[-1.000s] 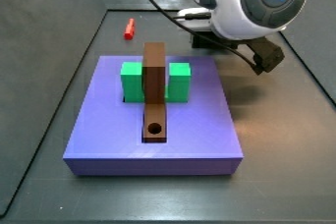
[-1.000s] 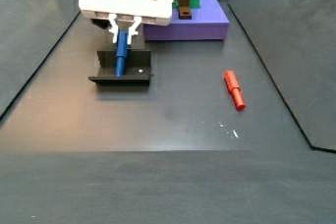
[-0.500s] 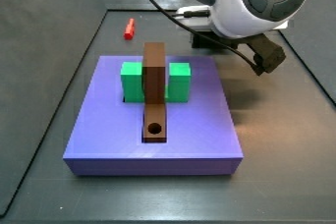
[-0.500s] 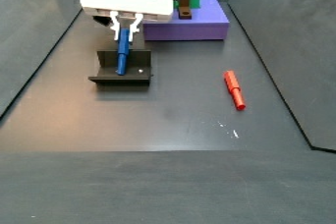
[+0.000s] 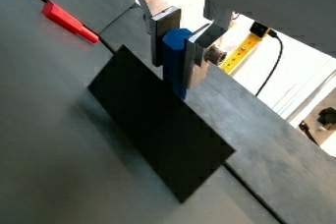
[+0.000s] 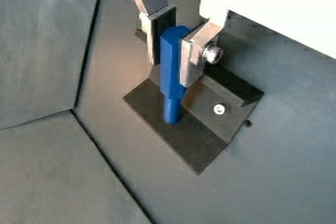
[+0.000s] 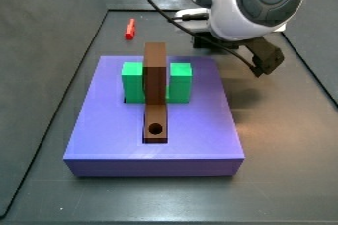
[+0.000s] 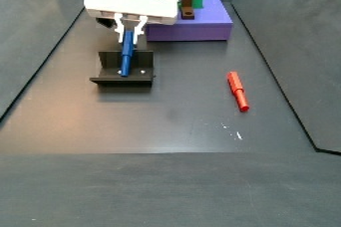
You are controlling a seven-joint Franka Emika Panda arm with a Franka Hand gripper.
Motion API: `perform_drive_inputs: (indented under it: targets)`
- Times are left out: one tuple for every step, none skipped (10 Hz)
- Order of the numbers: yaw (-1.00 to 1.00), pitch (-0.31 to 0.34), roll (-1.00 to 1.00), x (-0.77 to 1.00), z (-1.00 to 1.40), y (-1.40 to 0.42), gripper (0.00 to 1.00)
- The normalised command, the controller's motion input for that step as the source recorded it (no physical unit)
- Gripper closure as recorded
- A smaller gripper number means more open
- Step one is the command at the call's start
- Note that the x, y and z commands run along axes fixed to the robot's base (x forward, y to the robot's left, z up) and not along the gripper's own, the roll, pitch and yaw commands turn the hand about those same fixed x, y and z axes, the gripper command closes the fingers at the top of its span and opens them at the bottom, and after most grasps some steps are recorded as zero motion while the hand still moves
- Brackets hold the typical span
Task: Pick up the blue object. Move up. Place the blue object on the fixture. Regrasp the blue object. Move to above the board. Insert the blue object.
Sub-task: Regrasp the blue object, then move to above the board.
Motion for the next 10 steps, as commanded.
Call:
perform_drive_inputs:
  targets:
    - [0.0,0.0,0.0,0.0,0.0,0.0,1.0]
    - [0.0,0.0,0.0,0.0,1.4,0.0,1.0]
    - [0.01,-0.029,-0.03,0.01,1.4,-0.02,1.0]
    - [0.0,-0.029,-0.12,-0.02,1.4,-0.02,1.0]
    - [-0.01,-0.037,-0.08,-0.01,1.4,-0.01,1.0]
    - [-0.02,0.004,-0.05,0.0,1.4,-0.03,1.0]
    - [-0.03,0.012,-0.02,-0.01,1.4,-0.03,1.0]
    - [-0.02,0.024,-0.01,-0.03,1.4,-0.03,1.0]
    - [-0.02,0.036,-0.01,-0.01,0.83,-0.02,1.0]
    - [0.0,0.052,0.0,0.01,0.46,-0.02,1.0]
